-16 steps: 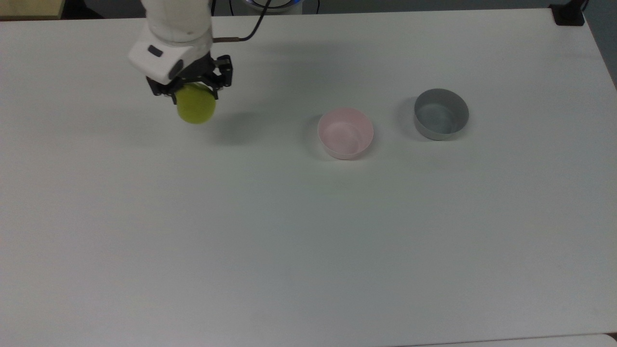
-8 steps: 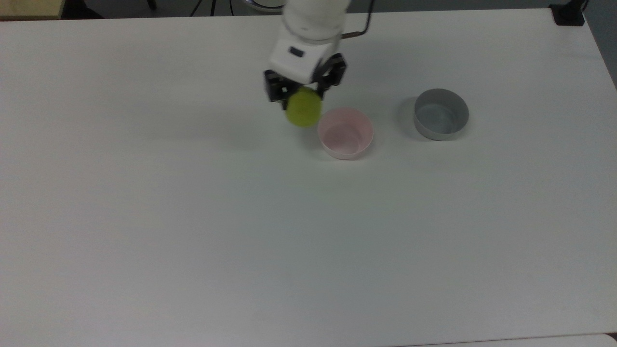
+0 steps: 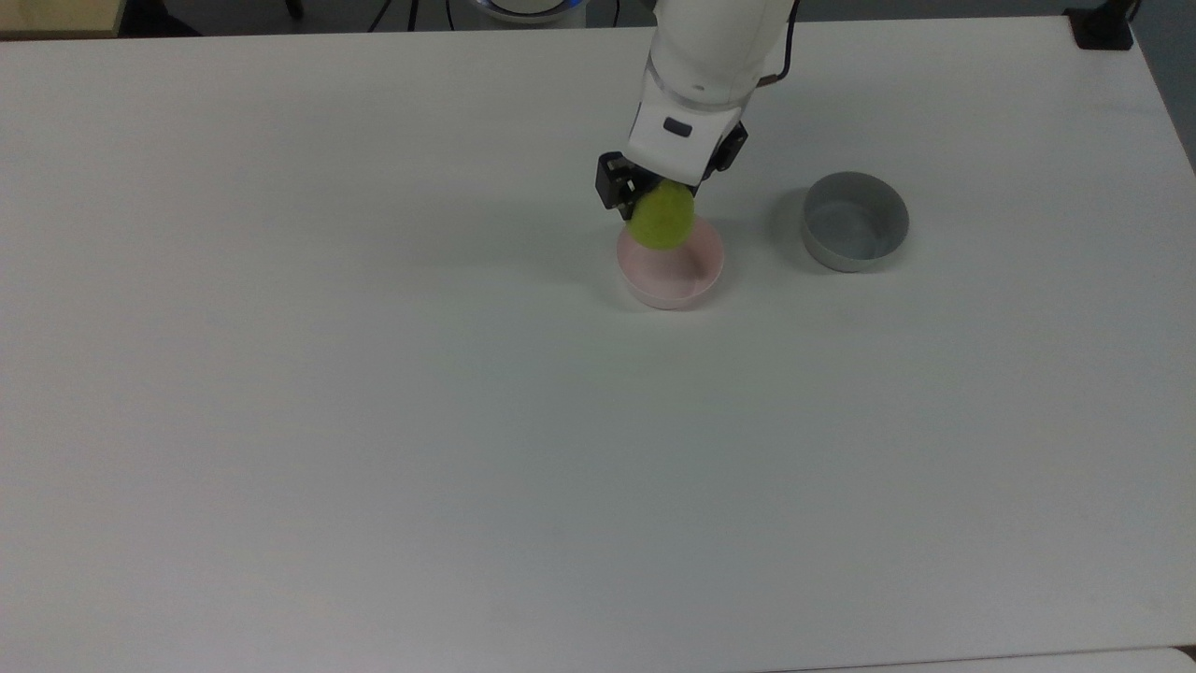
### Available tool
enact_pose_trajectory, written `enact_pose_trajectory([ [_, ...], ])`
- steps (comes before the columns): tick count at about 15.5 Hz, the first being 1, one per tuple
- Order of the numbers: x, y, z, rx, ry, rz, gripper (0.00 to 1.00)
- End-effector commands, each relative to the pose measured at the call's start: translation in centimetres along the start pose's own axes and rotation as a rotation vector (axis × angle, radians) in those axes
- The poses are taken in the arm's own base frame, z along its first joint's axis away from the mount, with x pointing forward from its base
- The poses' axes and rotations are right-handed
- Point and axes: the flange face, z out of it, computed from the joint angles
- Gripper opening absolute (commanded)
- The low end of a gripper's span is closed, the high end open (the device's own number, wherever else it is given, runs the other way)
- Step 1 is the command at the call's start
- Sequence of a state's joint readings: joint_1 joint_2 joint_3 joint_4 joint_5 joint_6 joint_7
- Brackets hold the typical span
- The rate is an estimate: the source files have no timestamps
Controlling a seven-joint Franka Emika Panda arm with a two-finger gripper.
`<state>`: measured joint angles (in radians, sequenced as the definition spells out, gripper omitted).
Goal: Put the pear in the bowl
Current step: 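Lower the pear into the pink bowl and open the gripper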
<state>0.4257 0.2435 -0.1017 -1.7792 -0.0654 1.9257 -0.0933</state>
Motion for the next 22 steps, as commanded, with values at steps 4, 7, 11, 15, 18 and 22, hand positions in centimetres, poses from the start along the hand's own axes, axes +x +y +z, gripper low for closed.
enact_pose_trajectory([
  [4, 2.4, -2.7, 5.3, -0.004, -0.036, -0.001, 0.47],
  [7, 2.6, -2.9, 6.4, -0.006, -0.047, -0.005, 0.5],
  [11, 2.7, -3.0, 6.1, 0.0, -0.036, 0.009, 1.0],
  [15, 2.6, -2.6, 5.3, 0.001, -0.021, 0.033, 1.0],
  [18, 1.9, -2.1, 2.9, 0.004, 0.003, 0.04, 1.0],
  [22, 1.4, -1.1, 0.7, 0.009, 0.034, 0.061, 1.0],
])
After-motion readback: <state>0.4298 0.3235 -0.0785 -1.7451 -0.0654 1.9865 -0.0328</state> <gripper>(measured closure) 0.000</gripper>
